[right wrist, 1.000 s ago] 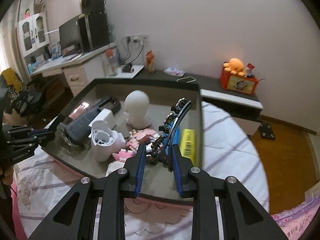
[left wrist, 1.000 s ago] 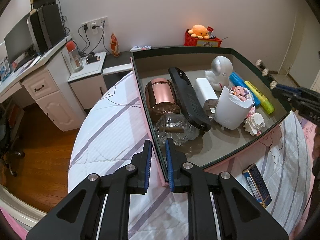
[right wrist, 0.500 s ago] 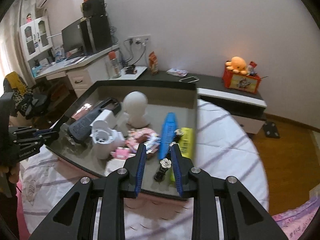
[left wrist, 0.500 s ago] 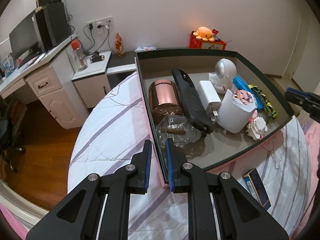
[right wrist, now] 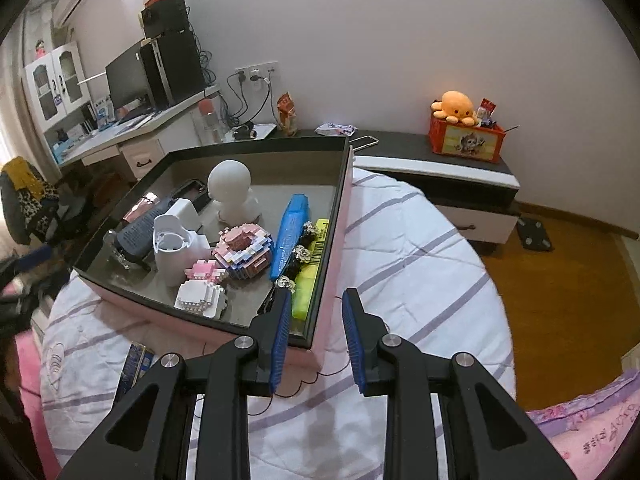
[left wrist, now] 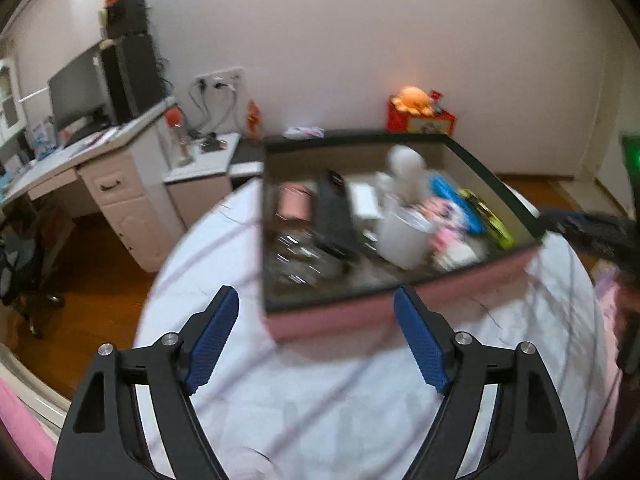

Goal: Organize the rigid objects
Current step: 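Carry the hair clip into the pink box and open the right gripper, then grasp the blue box with the left gripper, then carry the blue box over the pink box and release it inside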

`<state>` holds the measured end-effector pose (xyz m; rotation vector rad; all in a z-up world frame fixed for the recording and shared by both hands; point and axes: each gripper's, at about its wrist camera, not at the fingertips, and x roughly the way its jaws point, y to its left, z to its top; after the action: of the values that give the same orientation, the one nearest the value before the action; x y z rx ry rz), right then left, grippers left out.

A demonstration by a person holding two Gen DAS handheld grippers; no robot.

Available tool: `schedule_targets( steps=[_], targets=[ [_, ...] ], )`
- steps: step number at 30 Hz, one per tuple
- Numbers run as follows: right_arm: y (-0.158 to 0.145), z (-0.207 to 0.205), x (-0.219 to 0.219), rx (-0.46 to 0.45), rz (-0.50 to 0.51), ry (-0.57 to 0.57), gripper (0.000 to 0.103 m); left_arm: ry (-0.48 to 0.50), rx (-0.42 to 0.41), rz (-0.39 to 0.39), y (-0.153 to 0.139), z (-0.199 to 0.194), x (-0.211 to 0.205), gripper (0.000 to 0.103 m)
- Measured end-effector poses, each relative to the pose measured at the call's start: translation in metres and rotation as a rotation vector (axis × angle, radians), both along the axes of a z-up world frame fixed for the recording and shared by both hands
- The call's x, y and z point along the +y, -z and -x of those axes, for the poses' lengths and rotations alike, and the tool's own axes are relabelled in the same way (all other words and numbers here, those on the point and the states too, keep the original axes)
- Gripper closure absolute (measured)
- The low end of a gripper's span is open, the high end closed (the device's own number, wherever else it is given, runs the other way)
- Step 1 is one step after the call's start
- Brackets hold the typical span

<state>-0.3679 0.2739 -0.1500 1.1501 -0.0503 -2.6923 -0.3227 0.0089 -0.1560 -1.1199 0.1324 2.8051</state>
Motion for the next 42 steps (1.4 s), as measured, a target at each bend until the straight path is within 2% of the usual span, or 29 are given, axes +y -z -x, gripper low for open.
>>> schedule_targets(
  steps=[3, 6, 10, 14, 16, 17, 18, 20, 24, 30, 39, 42],
  targets=[
    [0.005, 0.003, 0.001, -0.012, 0.024, -0.014, 0.076, 0.033, -0.020, 0.039, 0.009, -0.011, 0.023, 0.020],
    [0.008, 0.001, 0.005, -0.010, 0.077, -0.028, 0.076, 0.049, -0.064, 0.009, 0.022, -0.014, 0.041, 0.018],
    [0.013, 0.001, 0.016, -0.012, 0.162, -0.043, 0.076, 0.043, -0.107, 0.034, 0.037, -0.013, 0.060, 0.017],
    [0.013, 0.001, 0.015, -0.009, 0.165, -0.045, 0.076, 0.038, -0.159, 0.061, 0.056, -0.008, 0.075, 0.018],
    [0.012, 0.000, 0.013, -0.006, 0.150, -0.042, 0.076, 0.029, -0.158, 0.098, 0.066, -0.007, 0.077, 0.045],
    [0.012, 0.000, 0.012, -0.006, 0.144, -0.041, 0.076, 0.028, -0.165, 0.091, 0.068, -0.006, 0.075, 0.068],
    [0.011, 0.001, 0.011, -0.005, 0.135, -0.040, 0.076, 0.024, -0.175, 0.087, 0.070, -0.005, 0.071, 0.077],
    [0.010, 0.000, 0.008, -0.002, 0.112, -0.039, 0.076, 0.019, -0.164, 0.102, 0.070, -0.006, 0.060, 0.083],
    [0.010, 0.001, 0.009, -0.003, 0.103, -0.037, 0.076, -0.056, -0.157, 0.133, 0.068, -0.004, 0.035, 0.083],
    [0.011, 0.002, 0.007, -0.007, 0.090, -0.032, 0.076, -0.100, -0.160, 0.113, 0.065, -0.004, 0.002, 0.083],
    [0.010, 0.007, 0.000, -0.021, 0.055, -0.017, 0.076, -0.109, -0.162, 0.043, 0.067, -0.006, -0.025, 0.083],
    [0.010, 0.007, -0.002, -0.025, 0.045, -0.013, 0.076, -0.096, -0.168, -0.009, 0.068, -0.004, -0.033, 0.082]
  ],
)
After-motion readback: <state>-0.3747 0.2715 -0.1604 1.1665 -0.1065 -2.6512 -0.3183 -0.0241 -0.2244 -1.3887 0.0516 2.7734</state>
